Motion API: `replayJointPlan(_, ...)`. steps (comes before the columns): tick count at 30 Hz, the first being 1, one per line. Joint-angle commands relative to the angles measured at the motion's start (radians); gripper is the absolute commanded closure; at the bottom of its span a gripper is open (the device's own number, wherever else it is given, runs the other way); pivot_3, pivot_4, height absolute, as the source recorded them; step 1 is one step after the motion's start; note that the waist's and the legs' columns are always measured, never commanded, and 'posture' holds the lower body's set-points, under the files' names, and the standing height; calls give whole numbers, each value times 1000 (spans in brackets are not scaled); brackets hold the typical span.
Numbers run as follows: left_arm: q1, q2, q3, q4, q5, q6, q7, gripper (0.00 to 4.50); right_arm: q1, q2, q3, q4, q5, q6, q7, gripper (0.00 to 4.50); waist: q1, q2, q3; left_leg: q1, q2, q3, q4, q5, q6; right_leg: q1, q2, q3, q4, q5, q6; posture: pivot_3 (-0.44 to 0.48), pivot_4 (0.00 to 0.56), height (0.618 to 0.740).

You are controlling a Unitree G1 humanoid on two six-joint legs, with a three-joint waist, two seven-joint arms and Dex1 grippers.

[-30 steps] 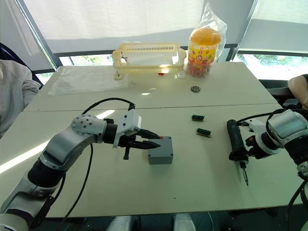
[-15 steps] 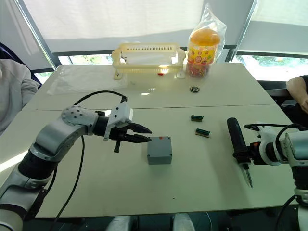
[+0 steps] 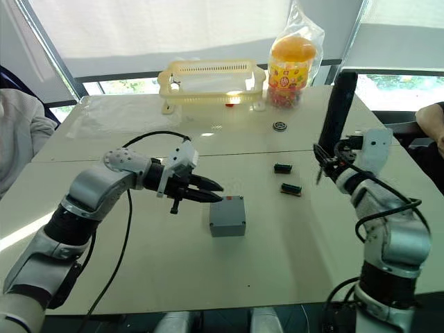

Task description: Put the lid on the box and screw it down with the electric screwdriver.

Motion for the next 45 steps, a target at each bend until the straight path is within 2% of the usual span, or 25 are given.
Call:
replayJointPlan(1,11,1,-28,-2,58,-52,13,3375,-2,73,53,-106,45,-138,-28,2721,2,0,0,0,0,0,0,0,0,0,0,0,0,0,0,0,150,740)
replayJointPlan(6,62,1,-71,-6,132,-107,32,3375,141,163,197,-126,9,-328,-11,2721,5,0,0,0,-1,0,1,0,-1,1,-1,0,-1,0,0,0,150,740)
replayJointPlan(11,88,-4,-108,-9,195,-158,43,3375,223,170,280,-161,128,-290,36,2721,4,0,0,0,-1,0,2,0,-1,1,-1,0,0,0,0,0,150,740)
replayJointPlan(17,98,-6,-127,10,230,-189,21,3375,273,151,349,-203,146,-284,20,2721,4,0,0,0,0,0,2,0,-1,1,-1,0,0,0,-1,0,150,740)
replayJointPlan(45,89,-18,-124,24,243,-184,11,3375,268,102,364,-129,101,-373,-7,2721,5,0,0,1,0,0,2,0,0,3,-1,0,0,0,-1,0,150,740)
